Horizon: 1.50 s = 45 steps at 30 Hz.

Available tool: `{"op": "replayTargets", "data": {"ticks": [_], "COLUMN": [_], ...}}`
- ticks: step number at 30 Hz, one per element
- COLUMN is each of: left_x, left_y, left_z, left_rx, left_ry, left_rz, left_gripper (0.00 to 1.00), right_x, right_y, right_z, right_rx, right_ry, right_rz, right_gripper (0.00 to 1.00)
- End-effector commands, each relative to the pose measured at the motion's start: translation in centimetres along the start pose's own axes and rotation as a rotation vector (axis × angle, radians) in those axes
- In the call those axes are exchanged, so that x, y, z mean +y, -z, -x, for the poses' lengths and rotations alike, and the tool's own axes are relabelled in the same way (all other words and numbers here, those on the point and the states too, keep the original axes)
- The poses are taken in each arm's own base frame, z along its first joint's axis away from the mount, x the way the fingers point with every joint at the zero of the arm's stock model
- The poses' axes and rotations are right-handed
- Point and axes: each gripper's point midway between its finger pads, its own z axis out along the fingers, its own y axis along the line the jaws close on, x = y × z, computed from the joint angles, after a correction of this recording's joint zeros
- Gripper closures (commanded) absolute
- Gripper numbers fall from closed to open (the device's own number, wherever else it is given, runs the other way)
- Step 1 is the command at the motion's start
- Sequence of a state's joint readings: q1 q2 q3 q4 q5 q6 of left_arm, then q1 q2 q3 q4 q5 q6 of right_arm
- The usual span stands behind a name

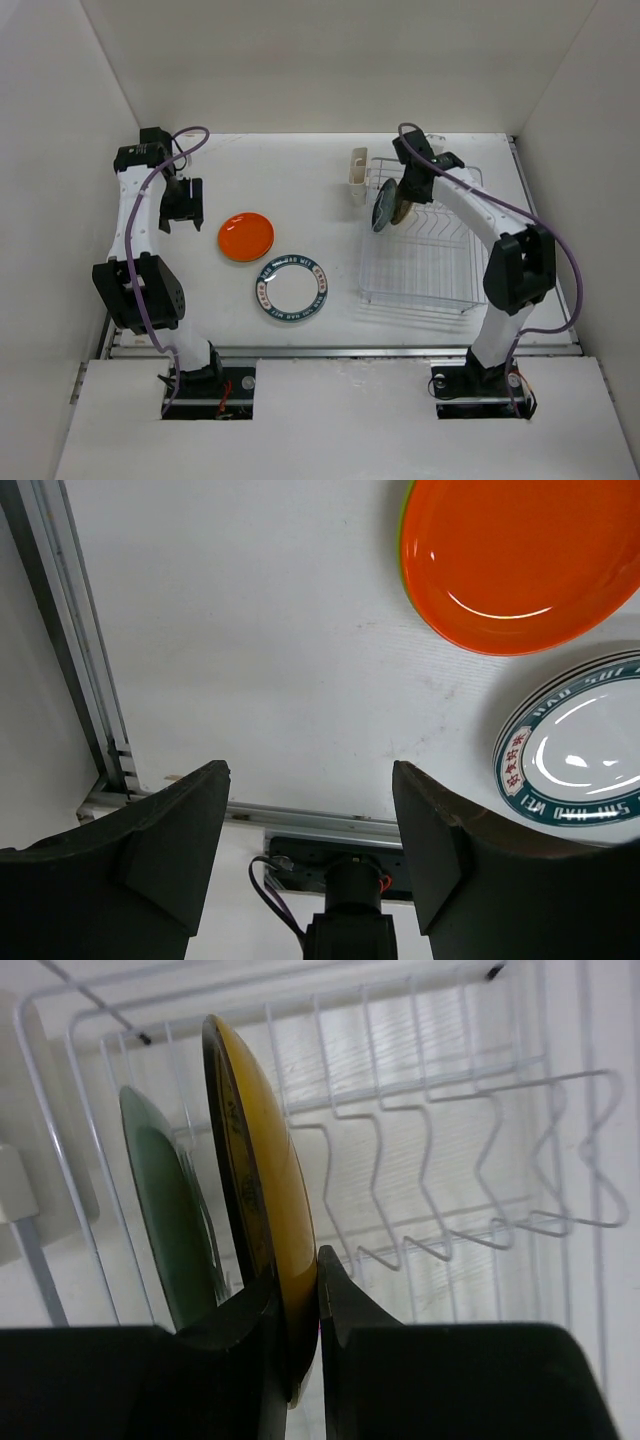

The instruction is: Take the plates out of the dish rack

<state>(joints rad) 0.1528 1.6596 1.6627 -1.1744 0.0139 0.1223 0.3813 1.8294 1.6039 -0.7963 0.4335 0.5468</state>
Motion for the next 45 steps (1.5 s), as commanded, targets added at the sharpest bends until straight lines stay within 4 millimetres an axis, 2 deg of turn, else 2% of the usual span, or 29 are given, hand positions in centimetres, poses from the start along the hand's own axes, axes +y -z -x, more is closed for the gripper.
{"op": "replayTargets", "data": {"ticks": [1,3,4,6,8,9,10,11,12,13,14,15,16,17,18,19,21,22,23,25,26,30,33,34,37,40,42,44,45], "left_x": [0.6,-0.2,-0.1,-0.8,-2.0,-2.4,-3.7,-4.4,-5.2,-6.0,-7.6,-8.3,-9.0,-10.2,-10.7,-11.2,-12.1,-12.3,-12.4,-12.6,-12.6,-11.8,-11.4,-11.5,-12.0,-12.4,-13.5,-14.0,-14.3], "left_y": [2.7,2.9,3.2,3.5,3.8,4.2,4.3,4.7,4.7,4.6,5.4,5.6,5.7,6.4,6.7,6.9,7.1,7.0,7.0,6.3,5.9,3.6,2.3,2.2,2.0,1.8,1.9,2.0,2.1], "left_z": [0.5,0.5,0.7,0.8,0.8,0.9,1.3,0.9,1.0,1.0,1.0,1.1,0.9,0.9,0.9,0.6,0.1,-0.2,-0.2,-0.4,-0.4,-0.7,-1.0,-1.1,-0.9,-0.9,-1.3,-1.7,-1.8], "left_rx": [-0.065,-0.067,-0.078,-0.081,-0.087,-0.093,-0.1,-0.094,-0.084,-0.069,-0.066,-0.064,-0.053,-0.054,-0.062,-0.052,-0.054,-0.042,-0.057,-0.056,-0.055,-0.048,-0.041,-0.048,-0.064,-0.061,-0.051,-0.037,-0.034], "left_ry": [0.002,-0.028,-0.028,-0.04,-0.054,-0.068,-0.072,-0.097,-0.106,-0.115,-0.123,-0.139,-0.143,-0.15,-0.161,-0.167,-0.18,-0.174,-0.185,-0.184,-0.183,-0.188,-0.189,-0.202,-0.203,-0.194,-0.227,-0.243,-0.252], "left_rz": [0.017,0.001,0.002,-0.02,-0.087,-0.116,-0.189,-0.235,-0.285,-0.337,-0.437,-0.485,-0.53,-0.613,-0.651,-0.687,-0.757,-0.772,-0.783,-0.794,-0.794,-0.73,-0.695,-0.688,-0.688,-0.692,-0.702,-0.708,-0.711], "left_gripper": [0.37,0.37,0.37,0.37,0.37,0.37,0.37,0.37,0.35,0.35,0.35,0.35,0.35,0.35,0.35,0.34,0.33,0.31,0.31,0.3,0.3,0.3,0.3,0.3,0.31,0.34,0.43,0.58,0.81], "right_x": [-3.6,-5.3,-6.2,-8.2,-8.8,-8.1,-7.1,-3.6,-0.8,1.7,4.8,8.5,11.4,13.2,15.7,17.9,20.5,21.6,22.9,24.4,25.5,27.3,28.2,28.6,29.5,30.3,30.5,30.7,30.7], "right_y": [6.9,9.2,11.3,13.1,15.6,16.1,16.9,16.6,17.5,17.6,17.6,17.2,18.1,18.7,19.3,19.6,20.4,21.2,20.7,21.6,21.3,21.8,21.3,22.0,21.1,20.5,20.5,20.3,20.3], "right_z": [7.2,8.1,10.0,10.4,11.7,11.6,11.8,10.6,11.1,10.4,8.9,5.7,5.9,4.9,2.3,2.3,0.0,0.0,-0.8,-2.2,-3.2,-6.0,-7.5,-7.7,-10.3,-11.0,-11.6,-11.7,-11.7], "right_rx": [-0.242,-0.271,-0.333,-0.34,-0.391,-0.389,-0.392,-0.334,-0.361,-0.346,-0.316,-0.217,-0.246,-0.226,-0.157,-0.173,-0.111,-0.114,-0.095,-0.049,-0.02,0.076,0.114,0.12,0.197,0.219,0.239,0.241,0.247], "right_ry": [-0.035,-0.015,-0.036,-0.018,-0.043,-0.037,-0.032,0.018,0.019,0.084,0.125,0.183,0.182,0.185,0.223,0.222,0.261,0.272,0.289,0.317,0.328,0.349,0.343,0.332,0.35,0.349,0.348,0.348,0.34], "right_rz": [-0.115,-0.187,-0.231,-0.305,-0.314,-0.28,-0.218,-0.057,0.091,0.209,0.333,0.513,0.647,0.741,0.874,0.952,1.067,1.109,1.139,1.23,1.268,1.379,1.421,1.436,1.448,1.445,1.442,1.442,1.44], "right_gripper": [1.0,1.0,1.0,1.0,1.0,1.0,1.0,1.0,1.0,1.0,1.0,1.0,1.0,1.0,1.0,1.0,1.0,1.0,1.0,1.0,1.0,1.0,1.0,1.0,1.0,1.0,1.0,1.0,1.0]}}
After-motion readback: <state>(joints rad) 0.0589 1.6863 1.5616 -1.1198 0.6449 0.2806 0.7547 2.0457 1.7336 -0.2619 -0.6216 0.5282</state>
